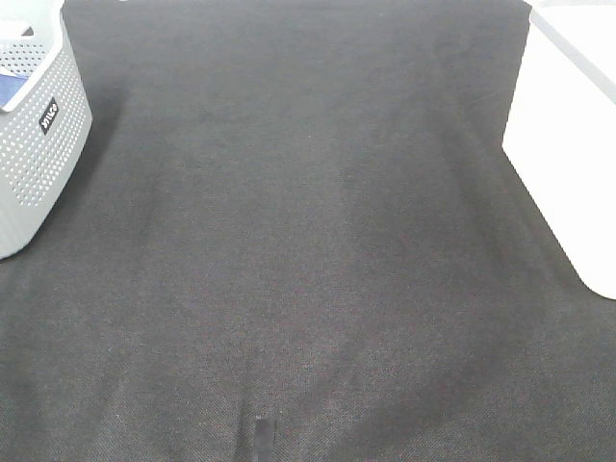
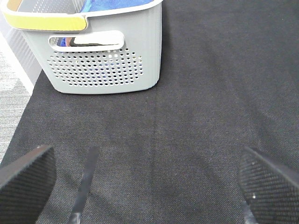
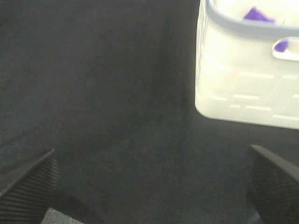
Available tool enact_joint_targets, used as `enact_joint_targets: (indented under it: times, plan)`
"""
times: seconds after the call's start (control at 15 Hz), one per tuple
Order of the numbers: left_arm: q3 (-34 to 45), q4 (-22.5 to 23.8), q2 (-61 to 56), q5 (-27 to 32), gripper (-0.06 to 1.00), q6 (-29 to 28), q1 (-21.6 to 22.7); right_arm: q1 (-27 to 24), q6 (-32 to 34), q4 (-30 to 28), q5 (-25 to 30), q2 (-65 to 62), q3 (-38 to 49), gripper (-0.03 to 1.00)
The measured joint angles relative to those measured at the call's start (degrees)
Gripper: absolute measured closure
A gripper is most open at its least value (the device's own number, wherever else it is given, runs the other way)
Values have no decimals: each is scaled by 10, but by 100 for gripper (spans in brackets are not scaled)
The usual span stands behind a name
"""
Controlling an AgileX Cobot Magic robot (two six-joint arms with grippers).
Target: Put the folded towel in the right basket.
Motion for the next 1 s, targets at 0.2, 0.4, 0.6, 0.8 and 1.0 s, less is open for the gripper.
enact_joint_targets:
  times: [0.2,0.4,0.6,0.8,1.0]
  plan:
    - [0,0,0,0,-5,0,0,0,0,-1,-10,0,7,-2]
    - [0,0,0,0,-5,0,0,0,1,-1,-11,0,7,-2]
    - [0,0,0,0,-5,0,0,0,1,-1,-11,0,7,-2]
    - [0,0,0,0,-5,0,0,0,28,-1,-12,0,7,-2]
    - [0,0,0,0,-5,0,0,0,44,-1,-12,0,7,-2]
